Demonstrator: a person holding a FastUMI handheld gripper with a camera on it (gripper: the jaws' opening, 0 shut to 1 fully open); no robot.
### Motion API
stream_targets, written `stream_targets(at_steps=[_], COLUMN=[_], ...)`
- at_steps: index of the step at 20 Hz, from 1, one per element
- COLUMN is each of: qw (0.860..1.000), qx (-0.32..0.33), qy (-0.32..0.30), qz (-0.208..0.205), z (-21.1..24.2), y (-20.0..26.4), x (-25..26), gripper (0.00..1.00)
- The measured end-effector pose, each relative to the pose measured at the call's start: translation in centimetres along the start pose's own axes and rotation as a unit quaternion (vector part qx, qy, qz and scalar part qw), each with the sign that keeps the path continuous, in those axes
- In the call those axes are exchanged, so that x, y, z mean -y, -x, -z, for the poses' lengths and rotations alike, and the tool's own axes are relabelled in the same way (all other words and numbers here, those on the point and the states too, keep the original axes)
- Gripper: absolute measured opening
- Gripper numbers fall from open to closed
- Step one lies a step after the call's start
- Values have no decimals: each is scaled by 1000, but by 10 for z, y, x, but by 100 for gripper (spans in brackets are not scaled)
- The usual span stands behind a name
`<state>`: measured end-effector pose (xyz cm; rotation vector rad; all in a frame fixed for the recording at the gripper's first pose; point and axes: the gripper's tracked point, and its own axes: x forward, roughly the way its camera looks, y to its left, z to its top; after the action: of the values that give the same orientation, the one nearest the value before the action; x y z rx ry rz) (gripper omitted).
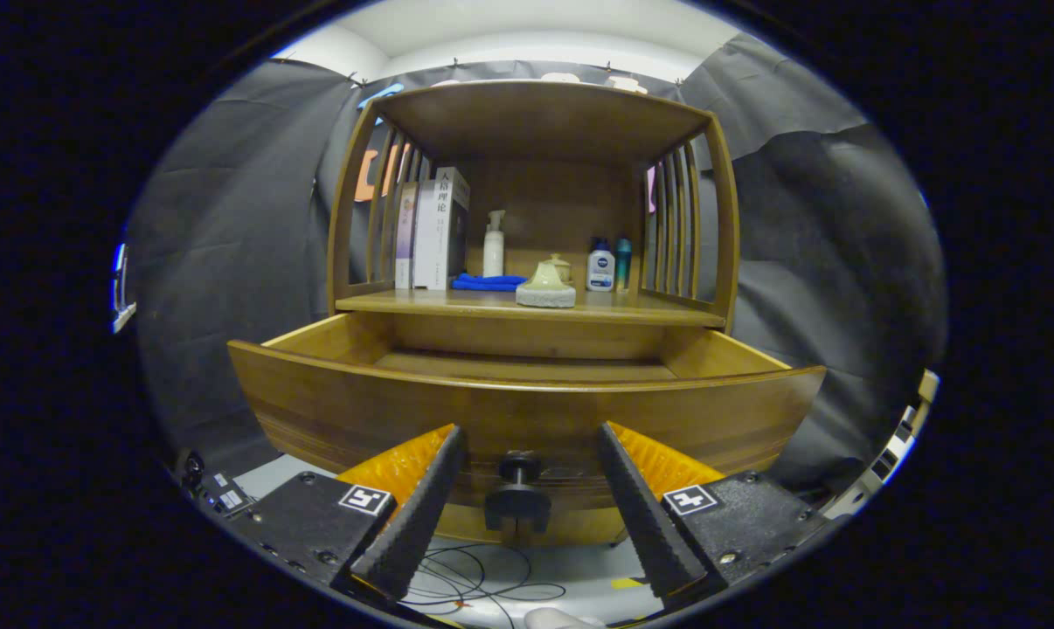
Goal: Pull open the drawer, take out the items inside it, and place them on the countertop above the cabinet.
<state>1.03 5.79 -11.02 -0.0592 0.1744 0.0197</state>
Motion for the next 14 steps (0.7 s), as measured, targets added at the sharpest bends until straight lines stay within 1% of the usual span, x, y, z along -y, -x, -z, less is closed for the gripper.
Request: stream_targets(at_steps=[2, 7, 14], qw=[1000, 1000, 1000], qx=[1, 13, 17], qy=[-9, -4, -6], qz=[7, 11, 11], z=[0, -2, -22], y=[-3, -9, -53], x=[3, 1, 1], gripper=[98, 99, 99])
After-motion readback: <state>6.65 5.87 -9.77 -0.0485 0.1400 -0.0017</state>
